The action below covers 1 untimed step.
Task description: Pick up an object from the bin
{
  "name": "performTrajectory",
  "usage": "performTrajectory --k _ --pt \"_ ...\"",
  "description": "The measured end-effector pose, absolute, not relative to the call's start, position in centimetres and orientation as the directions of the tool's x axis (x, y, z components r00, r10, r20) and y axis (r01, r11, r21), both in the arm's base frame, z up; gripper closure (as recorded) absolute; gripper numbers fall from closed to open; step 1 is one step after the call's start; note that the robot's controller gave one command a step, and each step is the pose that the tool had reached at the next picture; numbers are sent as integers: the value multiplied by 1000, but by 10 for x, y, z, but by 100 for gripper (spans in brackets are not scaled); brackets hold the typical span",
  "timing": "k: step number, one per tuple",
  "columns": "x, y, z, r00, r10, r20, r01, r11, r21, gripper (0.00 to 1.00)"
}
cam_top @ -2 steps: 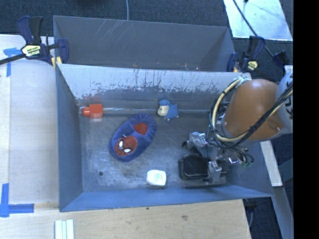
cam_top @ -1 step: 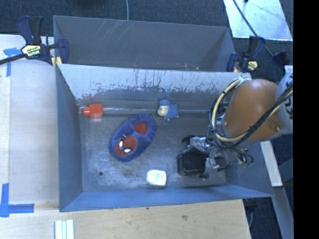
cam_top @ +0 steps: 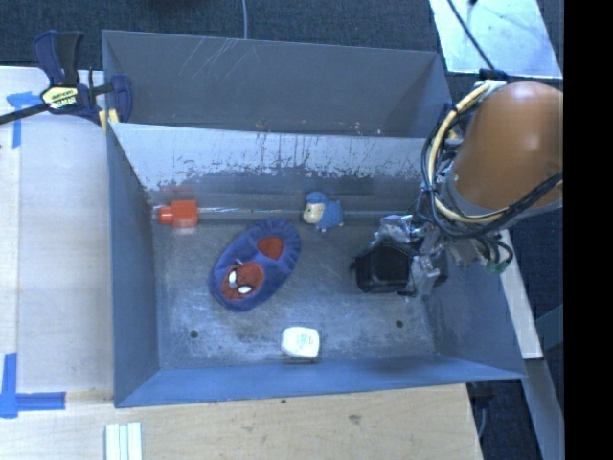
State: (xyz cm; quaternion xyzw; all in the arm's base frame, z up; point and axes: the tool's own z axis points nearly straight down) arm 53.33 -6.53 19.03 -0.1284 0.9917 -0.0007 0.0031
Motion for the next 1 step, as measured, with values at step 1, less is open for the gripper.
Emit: performTrajectory --k 1 --pt "518 -109 304 -826 -563 -1 -563 826 -2 100"
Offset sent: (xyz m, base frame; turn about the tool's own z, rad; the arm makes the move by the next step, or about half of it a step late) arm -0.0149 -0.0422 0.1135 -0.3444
